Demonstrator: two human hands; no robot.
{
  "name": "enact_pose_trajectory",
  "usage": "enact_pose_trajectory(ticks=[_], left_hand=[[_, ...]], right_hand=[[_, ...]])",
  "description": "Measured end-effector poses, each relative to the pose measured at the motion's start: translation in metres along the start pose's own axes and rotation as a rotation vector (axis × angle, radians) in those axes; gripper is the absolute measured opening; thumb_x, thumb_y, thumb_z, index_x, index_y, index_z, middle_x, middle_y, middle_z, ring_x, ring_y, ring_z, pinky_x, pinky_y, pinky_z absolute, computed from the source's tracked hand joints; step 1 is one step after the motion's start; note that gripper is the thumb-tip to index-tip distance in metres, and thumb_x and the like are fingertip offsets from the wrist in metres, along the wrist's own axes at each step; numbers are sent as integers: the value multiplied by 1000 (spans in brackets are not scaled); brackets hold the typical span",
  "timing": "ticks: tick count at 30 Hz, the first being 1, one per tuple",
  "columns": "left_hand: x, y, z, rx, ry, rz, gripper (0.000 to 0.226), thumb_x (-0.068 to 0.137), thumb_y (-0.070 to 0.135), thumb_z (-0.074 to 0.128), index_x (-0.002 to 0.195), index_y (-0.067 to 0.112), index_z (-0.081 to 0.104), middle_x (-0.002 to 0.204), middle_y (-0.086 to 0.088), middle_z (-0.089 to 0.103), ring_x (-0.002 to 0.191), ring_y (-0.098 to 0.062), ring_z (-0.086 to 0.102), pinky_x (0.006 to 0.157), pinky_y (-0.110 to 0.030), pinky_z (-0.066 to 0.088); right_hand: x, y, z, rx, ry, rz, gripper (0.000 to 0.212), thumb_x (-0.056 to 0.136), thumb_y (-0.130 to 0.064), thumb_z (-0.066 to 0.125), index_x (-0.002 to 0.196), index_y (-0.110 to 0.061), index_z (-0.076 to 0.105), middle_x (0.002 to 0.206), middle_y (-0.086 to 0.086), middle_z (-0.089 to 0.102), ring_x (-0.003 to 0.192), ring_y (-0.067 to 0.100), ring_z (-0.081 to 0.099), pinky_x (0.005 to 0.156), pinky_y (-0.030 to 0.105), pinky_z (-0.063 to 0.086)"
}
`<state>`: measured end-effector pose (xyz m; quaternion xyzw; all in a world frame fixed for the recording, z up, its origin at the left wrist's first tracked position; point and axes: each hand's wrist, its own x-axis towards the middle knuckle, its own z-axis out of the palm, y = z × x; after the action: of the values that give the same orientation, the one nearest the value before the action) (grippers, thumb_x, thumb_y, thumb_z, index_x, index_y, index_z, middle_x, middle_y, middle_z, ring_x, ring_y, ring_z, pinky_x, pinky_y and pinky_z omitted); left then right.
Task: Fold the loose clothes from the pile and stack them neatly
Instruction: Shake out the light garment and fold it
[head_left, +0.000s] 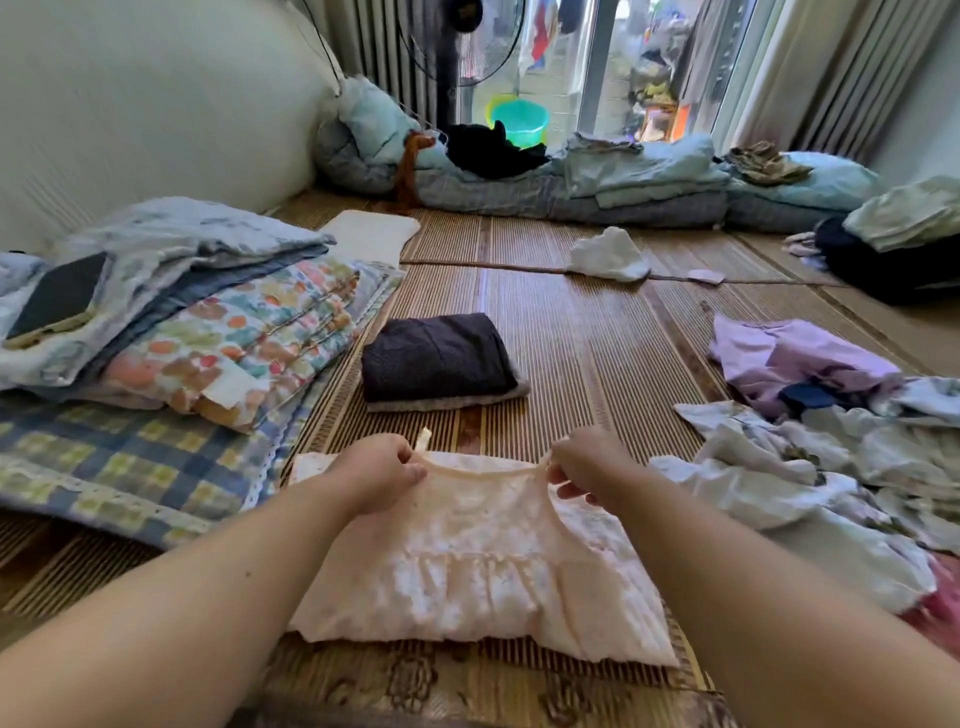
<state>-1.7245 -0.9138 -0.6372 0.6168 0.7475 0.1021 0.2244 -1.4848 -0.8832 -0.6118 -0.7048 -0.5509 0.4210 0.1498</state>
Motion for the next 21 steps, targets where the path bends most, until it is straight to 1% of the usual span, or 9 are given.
enact_pose_trajectory(ticks=[1, 3, 5, 7, 10, 12, 14, 17, 21], left_hand=[[4, -3, 7, -11, -8, -16, 15, 86, 43, 64, 87, 28, 62, 89, 6, 66, 76, -10, 57, 56, -26, 37], [6, -15, 17, -45, -25, -41, 40, 82, 44, 68, 116, 25, 57, 113, 1, 64, 88, -13, 58, 65, -27, 41], [2, -31, 19, -10, -20, -41, 62, 79, 46, 70, 132, 25, 48, 131, -1, 56, 106, -17, 57, 76, -28, 46], [-3, -48, 14, 91, -2, -43, 70, 76, 51, 69, 137, 27, 44, 139, -3, 49, 119, -20, 51, 91, -32, 46], [-15, -68, 3, 216, -65, -23, 76, 77, 56, 67, 143, 30, 37, 148, -3, 40, 133, -22, 38, 108, -35, 35], [-25, -77, 0, 262, -171, 46, 78, 79, 60, 64, 146, 37, 31, 156, -1, 29, 140, -21, 31, 113, -36, 29], [-38, -82, -2, 327, -273, 74, 76, 81, 65, 58, 146, 44, 26, 161, -1, 14, 143, -23, 24, 114, -37, 26], [-51, -85, -5, 398, -302, 48, 78, 81, 72, 49, 148, 45, 20, 161, -1, 12, 144, -23, 22, 114, -37, 25], [-72, -68, -9, 479, -287, 77, 75, 78, 76, 43, 142, 39, 35, 145, 3, 46, 126, -19, 48, 101, -36, 42]], right_hand=[[8, 5, 5, -21, 16, -9, 20, 93, -13, 50, 107, -4, 62, 92, 8, 67, 69, 18, 64, 54, 27, 46], [15, 17, 12, -116, 88, -69, 42, 93, -21, 55, 132, -11, 48, 117, 10, 62, 101, 25, 63, 79, 35, 53], [7, 31, 18, -251, 180, -233, 52, 92, -27, 56, 141, -20, 41, 135, 6, 53, 122, 23, 51, 98, 36, 43], [-15, 44, 26, -334, 202, -461, 50, 92, -36, 56, 140, -30, 44, 139, -3, 50, 125, 14, 48, 101, 31, 39], [-55, 64, 42, -518, -51, -650, 64, 82, -74, 39, 139, -47, 33, 145, -17, 42, 128, 7, 41, 107, 38, 32], [-64, 75, 52, -733, -255, -642, 79, 72, -87, 25, 142, -52, 16, 157, -17, 21, 141, 11, 24, 114, 51, 15], [-59, 80, 54, -889, -318, -637, 75, 77, -83, 23, 143, -52, 8, 160, -16, -2, 147, 14, 2, 113, 58, -1], [-42, 72, 46, -975, -301, -659, 52, 95, -56, 31, 143, -55, 11, 159, -17, -7, 147, 17, -8, 108, 65, -7], [-12, 38, 24, -1319, -218, -652, 51, 101, -34, 35, 143, -55, 18, 162, -9, -4, 145, 27, -18, 106, 65, -15]])
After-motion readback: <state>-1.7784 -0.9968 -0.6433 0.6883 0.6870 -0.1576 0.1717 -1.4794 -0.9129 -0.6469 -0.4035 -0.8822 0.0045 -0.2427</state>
